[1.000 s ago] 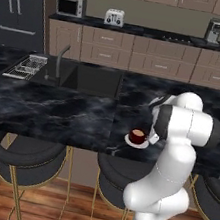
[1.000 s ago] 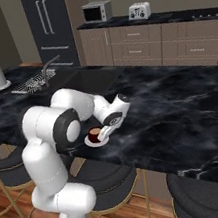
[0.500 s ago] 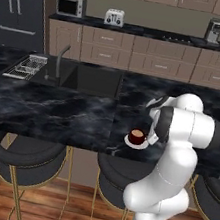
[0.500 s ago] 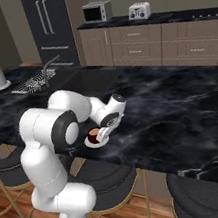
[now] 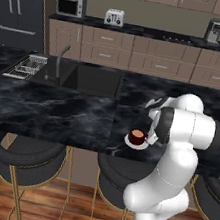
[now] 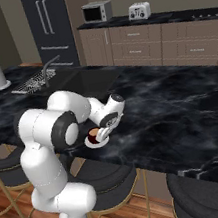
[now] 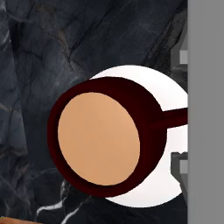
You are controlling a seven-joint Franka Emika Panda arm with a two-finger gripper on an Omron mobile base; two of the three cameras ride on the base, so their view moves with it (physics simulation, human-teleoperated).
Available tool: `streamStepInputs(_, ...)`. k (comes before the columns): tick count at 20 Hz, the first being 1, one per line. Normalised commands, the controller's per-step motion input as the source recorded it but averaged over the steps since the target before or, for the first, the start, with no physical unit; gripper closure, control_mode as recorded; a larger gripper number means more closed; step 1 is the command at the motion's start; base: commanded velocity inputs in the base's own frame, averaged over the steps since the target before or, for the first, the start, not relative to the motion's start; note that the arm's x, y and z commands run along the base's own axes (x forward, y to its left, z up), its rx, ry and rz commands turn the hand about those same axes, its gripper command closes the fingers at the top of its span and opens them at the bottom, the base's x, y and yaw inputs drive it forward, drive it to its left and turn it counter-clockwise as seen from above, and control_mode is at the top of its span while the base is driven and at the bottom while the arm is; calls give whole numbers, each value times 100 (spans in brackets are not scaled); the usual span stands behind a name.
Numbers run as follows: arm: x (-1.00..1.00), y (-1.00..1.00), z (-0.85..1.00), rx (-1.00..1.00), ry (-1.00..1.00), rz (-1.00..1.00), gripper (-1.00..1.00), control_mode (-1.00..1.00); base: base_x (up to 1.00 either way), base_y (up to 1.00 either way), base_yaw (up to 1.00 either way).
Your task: Pick the cup of tea, navigate to the dining table, and place it on the saucer.
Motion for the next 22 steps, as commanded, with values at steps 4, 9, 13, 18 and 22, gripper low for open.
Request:
streamStepInputs(4, -7, 0, 27, 0, 0, 0, -100, -100, 0, 0, 0)
streamStepInputs(9, -22, 0, 84, 0, -4, 0, -100, -100, 0, 0, 0)
streamStepInputs(13, -63, 0, 100, 0, -5, -3, -100, -100, 0, 0, 0)
streamStepInputs(18, -96, 13, 84, 0, -1, -21, -100, -100, 0, 0, 0)
streamStepInputs(22, -100, 22, 78, 0, 0, -34, -100, -100, 0, 0, 0)
